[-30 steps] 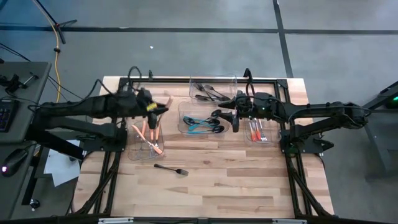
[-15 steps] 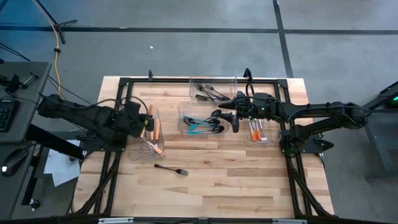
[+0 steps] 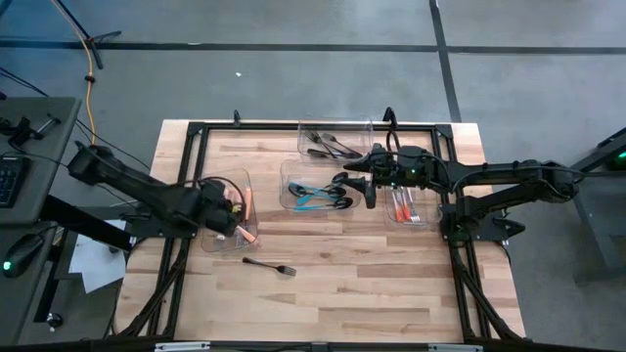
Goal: Sort silverware by color (type)
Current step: Put the light orange fork into the bottom left transparent bin, then put the black fork into the top transparent bin
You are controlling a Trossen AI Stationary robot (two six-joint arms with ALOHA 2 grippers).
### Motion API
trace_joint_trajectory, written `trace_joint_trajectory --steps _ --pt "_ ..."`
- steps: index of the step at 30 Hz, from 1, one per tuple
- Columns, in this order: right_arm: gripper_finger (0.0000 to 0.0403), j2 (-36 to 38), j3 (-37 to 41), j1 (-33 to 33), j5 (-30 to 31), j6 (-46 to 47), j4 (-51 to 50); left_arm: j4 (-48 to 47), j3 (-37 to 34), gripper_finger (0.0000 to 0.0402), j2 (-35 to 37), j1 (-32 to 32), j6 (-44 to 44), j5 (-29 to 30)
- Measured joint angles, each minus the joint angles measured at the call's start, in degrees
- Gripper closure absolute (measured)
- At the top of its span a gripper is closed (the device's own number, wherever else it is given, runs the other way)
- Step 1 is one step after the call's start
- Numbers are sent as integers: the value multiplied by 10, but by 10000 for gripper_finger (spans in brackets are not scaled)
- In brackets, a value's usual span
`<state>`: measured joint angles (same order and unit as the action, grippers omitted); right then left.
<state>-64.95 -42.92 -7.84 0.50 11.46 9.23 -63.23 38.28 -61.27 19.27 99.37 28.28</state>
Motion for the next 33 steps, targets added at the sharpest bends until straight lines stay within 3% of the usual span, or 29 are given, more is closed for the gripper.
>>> trace_joint_trajectory --steps 9,30,33 --pt "201 0 0 0 38 0 0 4 -2 332 -42 -1 8 -25" --pt "201 0 0 0 38 5 0 4 -2 225 -44 -1 -26 -26" --pt "201 0 0 0 38 5 0 3 -2 223 -32 -1 -81 -41"
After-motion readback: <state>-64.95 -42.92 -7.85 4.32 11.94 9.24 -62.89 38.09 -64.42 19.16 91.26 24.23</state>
